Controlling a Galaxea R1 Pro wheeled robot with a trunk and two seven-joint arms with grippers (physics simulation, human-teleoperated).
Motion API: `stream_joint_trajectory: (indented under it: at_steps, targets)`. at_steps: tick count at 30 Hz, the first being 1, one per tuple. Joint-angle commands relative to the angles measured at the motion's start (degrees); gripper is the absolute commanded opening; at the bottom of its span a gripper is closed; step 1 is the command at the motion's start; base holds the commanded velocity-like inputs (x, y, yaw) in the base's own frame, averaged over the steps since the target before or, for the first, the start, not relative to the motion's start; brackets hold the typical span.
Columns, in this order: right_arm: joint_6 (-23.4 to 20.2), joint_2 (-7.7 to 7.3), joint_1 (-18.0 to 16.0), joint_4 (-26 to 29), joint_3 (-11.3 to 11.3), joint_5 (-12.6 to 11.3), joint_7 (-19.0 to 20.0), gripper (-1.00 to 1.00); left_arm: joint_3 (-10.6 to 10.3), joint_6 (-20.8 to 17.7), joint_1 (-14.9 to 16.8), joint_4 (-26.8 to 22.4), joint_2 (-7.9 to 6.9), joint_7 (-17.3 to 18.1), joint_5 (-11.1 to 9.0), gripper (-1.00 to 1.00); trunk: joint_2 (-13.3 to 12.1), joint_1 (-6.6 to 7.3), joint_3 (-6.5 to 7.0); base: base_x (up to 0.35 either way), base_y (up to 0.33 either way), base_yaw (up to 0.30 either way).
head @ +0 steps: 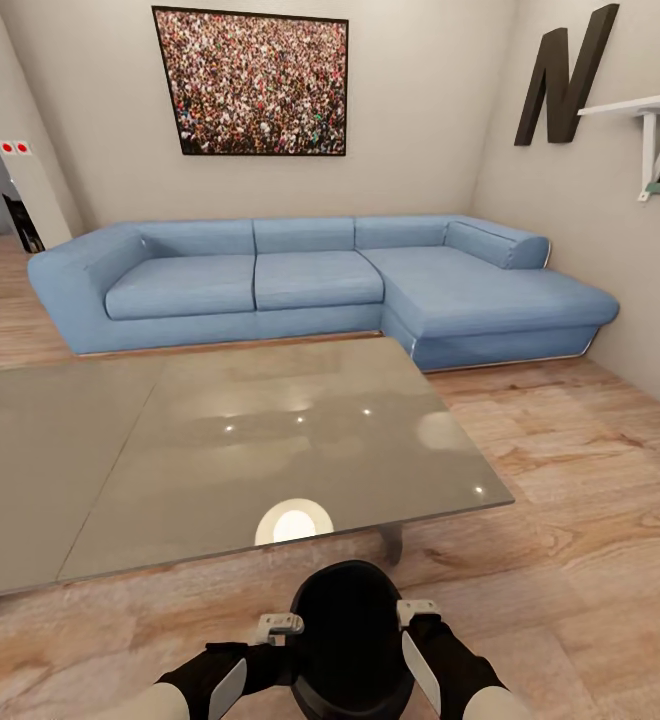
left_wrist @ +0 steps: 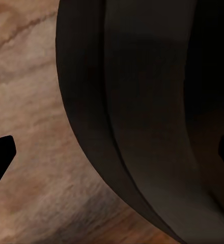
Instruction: Place each of the two pumpkins and all three candles from the living room inside a cabinet in the living room (use any cabinet), then make sure every cabinet is closed, and position the cauldron so it is next to a table in the living room.
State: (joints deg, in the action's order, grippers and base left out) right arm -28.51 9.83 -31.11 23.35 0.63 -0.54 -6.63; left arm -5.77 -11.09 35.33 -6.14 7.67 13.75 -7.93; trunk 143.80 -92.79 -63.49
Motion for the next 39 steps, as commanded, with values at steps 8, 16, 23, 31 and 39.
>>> stream_joint_trajectory:
  at_steps: [8, 16, 23, 31, 39]
  targets:
    - [-0.32, 0.01, -0.01, 0.07, 0.07, -0.07, -0.23, 1.0, -0.47, -0.34, 0.0, -0.1, -0.02, 0.03, -0.63, 1.0, -0.03, 0.12, 0.84, 0.0, 0.0, 0.0]
    - [-0.32, 0.01, -0.01, 0.09, 0.07, -0.07, -0.23, 1.0, -0.47, -0.38, 0.0, -0.1, -0.02, -0.01, -0.62, 1.0, -0.14, 0.32, 2.61, 0.0, 0.0, 0.0]
    - [-0.32, 0.01, -0.01, 0.05, 0.07, -0.07, -0.23, 1.0, -0.47, -0.39, 0.0, -0.1, -0.02, -0.03, -0.6, 1.0, -0.23, 0.5, 4.16, 0.0, 0.0, 0.0]
    - [-0.32, 0.01, -0.01, 0.07, 0.07, -0.07, -0.23, 1.0, -0.47, -0.44, 0.0, -0.05, -0.02, -0.03, -0.62, 1.0, -0.34, 0.71, 5.93, 0.0, 0.0, 0.0]
    - [-0.36, 0.01, -0.01, 0.09, 0.07, -0.07, -0.17, 1.0, -0.47, -0.91, 0.0, -0.02, -0.02, -0.03, -0.63, 1.0, -0.45, 0.91, 7.71, 0.0, 0.0, 0.0]
